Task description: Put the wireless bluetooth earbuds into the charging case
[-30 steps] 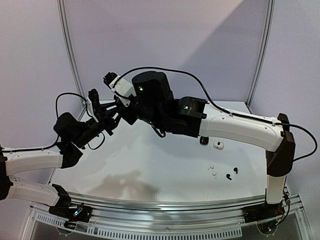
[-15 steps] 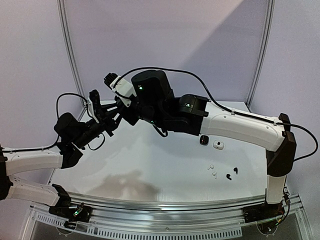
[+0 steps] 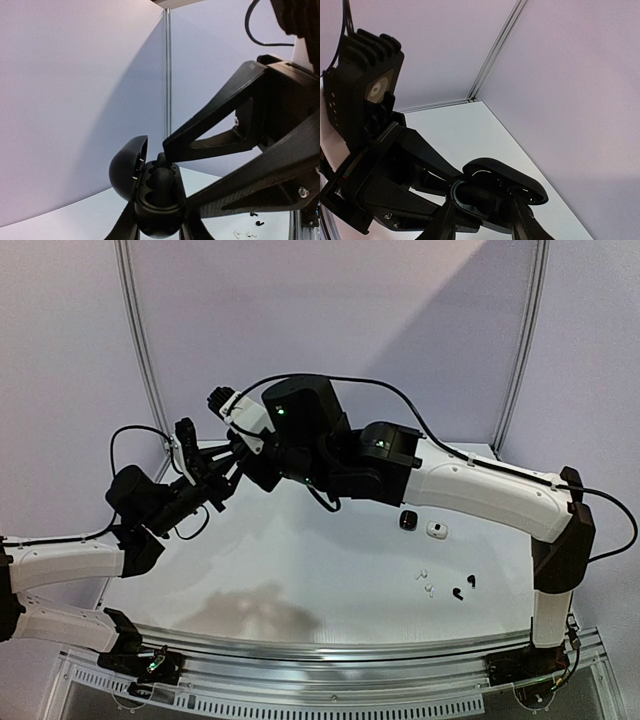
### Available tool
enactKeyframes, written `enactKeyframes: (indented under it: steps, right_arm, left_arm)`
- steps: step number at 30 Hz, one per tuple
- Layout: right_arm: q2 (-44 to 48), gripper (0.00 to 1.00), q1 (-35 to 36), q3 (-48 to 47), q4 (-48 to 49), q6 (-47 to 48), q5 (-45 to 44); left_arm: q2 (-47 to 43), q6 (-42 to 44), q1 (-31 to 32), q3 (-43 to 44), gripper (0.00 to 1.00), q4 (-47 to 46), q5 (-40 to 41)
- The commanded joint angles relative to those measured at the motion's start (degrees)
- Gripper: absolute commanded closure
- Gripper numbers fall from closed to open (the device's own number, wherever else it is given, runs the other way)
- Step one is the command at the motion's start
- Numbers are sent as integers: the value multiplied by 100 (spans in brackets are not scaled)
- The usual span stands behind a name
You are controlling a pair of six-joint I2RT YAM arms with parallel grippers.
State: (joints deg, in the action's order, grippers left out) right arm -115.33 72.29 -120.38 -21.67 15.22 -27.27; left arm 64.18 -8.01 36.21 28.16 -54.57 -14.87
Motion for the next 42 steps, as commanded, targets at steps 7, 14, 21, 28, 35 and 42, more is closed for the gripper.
enactKeyframes:
  steps: [7,14,21,28,35,42]
  right_arm:
    - [157,59,-35,-244,-216,-66,108]
    - [480,56,-38,-376,-62,39,144]
    - [629,55,-36,-357,-99,30,323]
    - [496,94,-44,-364,-155,-114,664]
    - [269,100,-88,-379,-430,-305,841]
    - [114,100,-92,-322,-626,-387,917]
  left_arm:
    - [-152,-43,27,49,100,-269,-77]
    - [-174,-82,9,23,100,-213,-141]
    - [-165,-144,-2,7,100,-255,-233]
    - [-172,-118,-16,-5,100,-249,-671]
    - [-169,26,-9,0,100,-243,-1026]
    - [-155,-13,-8,14,100,-274,-1070]
